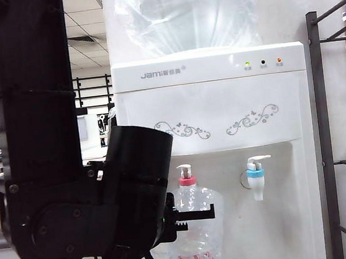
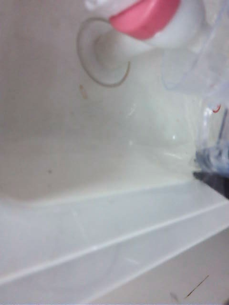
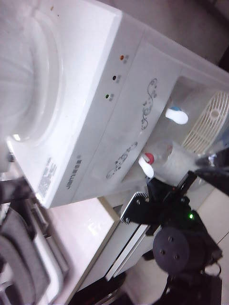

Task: Pick up the plastic mug from the left desk, go to the hot water outlet of the water dispenser, press the vertical switch to get some water, then put the mug back on the desk.

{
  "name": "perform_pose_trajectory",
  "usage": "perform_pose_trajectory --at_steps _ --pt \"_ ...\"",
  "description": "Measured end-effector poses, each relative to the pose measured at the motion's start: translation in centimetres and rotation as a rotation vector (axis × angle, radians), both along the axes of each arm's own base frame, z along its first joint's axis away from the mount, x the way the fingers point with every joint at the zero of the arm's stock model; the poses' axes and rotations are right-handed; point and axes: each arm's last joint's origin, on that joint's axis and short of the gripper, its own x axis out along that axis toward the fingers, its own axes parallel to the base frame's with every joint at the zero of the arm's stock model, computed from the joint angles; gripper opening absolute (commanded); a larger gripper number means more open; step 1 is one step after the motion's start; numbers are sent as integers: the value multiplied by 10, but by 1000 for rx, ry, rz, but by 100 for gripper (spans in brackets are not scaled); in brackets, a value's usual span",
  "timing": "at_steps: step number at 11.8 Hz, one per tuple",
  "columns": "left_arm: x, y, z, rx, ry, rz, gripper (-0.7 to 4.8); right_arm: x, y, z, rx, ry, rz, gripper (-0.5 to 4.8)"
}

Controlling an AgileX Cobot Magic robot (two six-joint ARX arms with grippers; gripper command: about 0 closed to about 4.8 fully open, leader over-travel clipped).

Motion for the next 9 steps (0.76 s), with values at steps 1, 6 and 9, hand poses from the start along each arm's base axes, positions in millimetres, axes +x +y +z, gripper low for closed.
perform_pose_trajectory --at_steps 1,6,9 --pt "0 0 0 0 0 0 -5 -4 -2 -1 9 11 12 -1" --pt "0 0 0 0 0 0 -5 -17 -4 -27 -84 297 157 -1" --pt "0 0 0 0 0 0 -5 -13 -3 -20 -93 196 130 -1"
